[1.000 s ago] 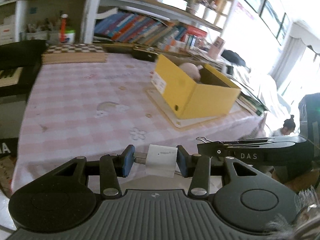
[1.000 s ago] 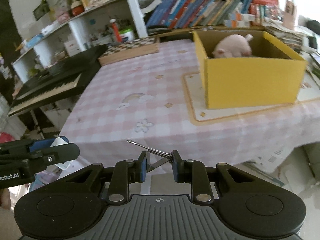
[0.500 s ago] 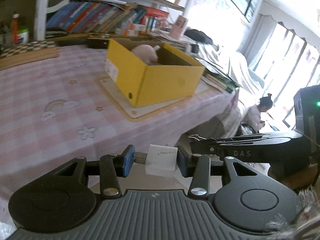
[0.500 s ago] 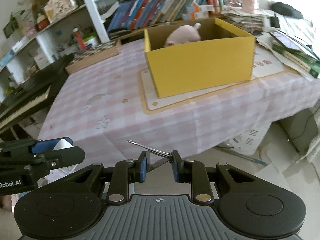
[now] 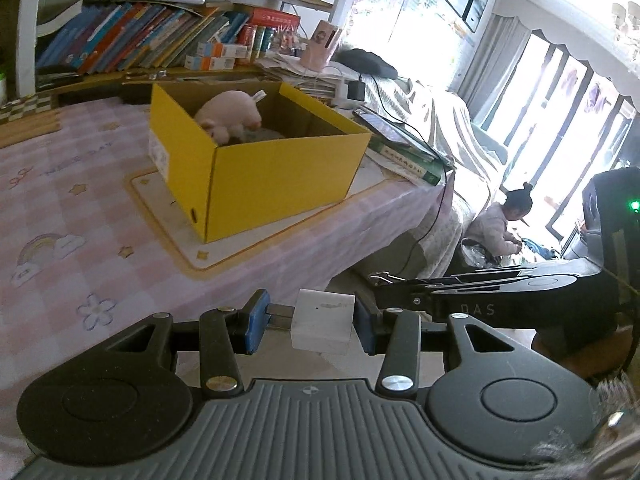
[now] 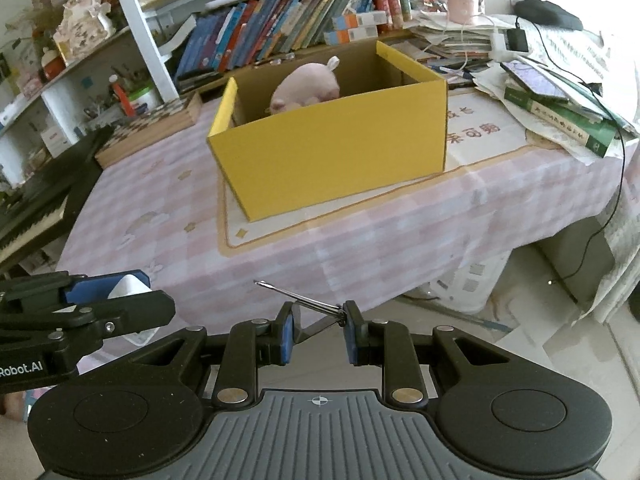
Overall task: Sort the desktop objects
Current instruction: 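Lift the charger and binder clip and carry both toward the yellow box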
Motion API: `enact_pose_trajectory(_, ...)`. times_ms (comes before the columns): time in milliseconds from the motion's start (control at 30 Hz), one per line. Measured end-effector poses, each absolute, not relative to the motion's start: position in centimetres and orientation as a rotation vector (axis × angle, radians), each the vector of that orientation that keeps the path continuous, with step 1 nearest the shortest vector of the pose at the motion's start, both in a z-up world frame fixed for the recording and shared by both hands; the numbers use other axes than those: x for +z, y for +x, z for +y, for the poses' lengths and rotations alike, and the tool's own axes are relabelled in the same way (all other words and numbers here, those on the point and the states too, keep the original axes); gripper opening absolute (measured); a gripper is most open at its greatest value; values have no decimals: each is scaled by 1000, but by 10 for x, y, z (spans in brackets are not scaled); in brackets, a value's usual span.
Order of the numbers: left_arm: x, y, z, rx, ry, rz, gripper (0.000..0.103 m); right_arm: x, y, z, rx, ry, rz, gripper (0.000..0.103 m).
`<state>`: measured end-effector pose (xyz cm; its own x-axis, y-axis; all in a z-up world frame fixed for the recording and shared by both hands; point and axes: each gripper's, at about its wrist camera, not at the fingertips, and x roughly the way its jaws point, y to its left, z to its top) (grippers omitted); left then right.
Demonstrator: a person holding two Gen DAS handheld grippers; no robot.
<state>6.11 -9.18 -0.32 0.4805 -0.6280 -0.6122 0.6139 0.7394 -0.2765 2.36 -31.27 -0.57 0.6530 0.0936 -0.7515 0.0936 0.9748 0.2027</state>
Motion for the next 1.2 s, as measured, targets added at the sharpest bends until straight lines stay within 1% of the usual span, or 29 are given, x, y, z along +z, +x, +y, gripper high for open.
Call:
enact_pose_trajectory(433, -4, 90, -157, -746, -23, 763, 42, -6, 59, -373, 21, 222, 873, 24)
enact_pose_trajectory(667, 2, 107, -187, -723, -15, 729, 42, -3, 83, -407, 38, 220, 858, 24)
enact_pose_trajectory(933, 25, 126, -206, -661, -15, 643, 42, 26, 117, -433, 103, 193, 746, 24)
enact_pose_trajectory(1200, 52, 150, -218, -584, 20, 534, 42, 53, 162, -433, 221, 118, 639, 24)
